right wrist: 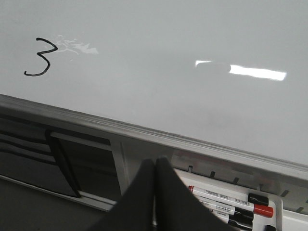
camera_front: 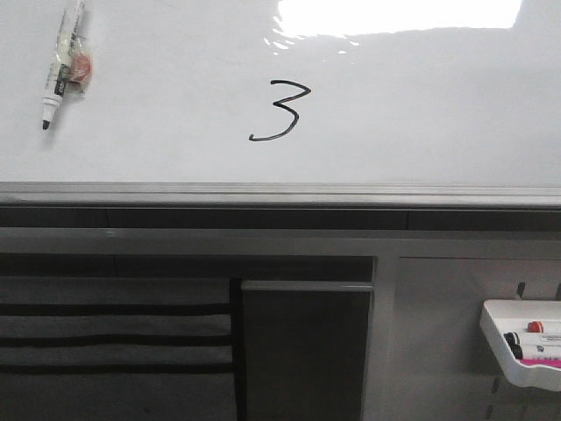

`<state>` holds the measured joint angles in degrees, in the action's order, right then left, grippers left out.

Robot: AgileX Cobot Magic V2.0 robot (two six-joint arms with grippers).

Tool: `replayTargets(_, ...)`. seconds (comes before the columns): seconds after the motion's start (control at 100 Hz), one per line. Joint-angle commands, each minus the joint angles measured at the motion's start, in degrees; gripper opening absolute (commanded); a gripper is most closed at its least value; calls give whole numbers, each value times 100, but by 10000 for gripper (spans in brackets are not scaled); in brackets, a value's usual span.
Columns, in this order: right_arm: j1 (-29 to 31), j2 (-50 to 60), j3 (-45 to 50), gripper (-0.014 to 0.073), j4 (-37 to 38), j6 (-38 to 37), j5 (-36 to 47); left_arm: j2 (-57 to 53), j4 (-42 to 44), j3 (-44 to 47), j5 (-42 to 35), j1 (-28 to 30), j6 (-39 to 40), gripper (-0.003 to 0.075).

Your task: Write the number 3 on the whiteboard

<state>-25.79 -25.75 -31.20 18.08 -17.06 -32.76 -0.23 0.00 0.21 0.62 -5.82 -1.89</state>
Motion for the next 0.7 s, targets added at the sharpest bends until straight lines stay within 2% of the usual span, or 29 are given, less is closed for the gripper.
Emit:
replayTargets(0.0,35,-15,-138,-69,160,15,392,-164,0,49,-463,36,73,-20)
replayTargets(0.28,21,178,-100,-69,161,15,392,-164,0,49,-463,36,73,-20)
replayTargets(0.39,359,680,97,-69,264,15,568,-164,0,49,-463,36,73,-20)
replayTargets(0.52,1179,1505,722,-69,-708,-246,1065,-164,0,49,-463,36,73,-20)
replayTargets(0.69,1756,2353,1793,-69,-1392,-246,1912,-164,0,49,-463,36,73,-20)
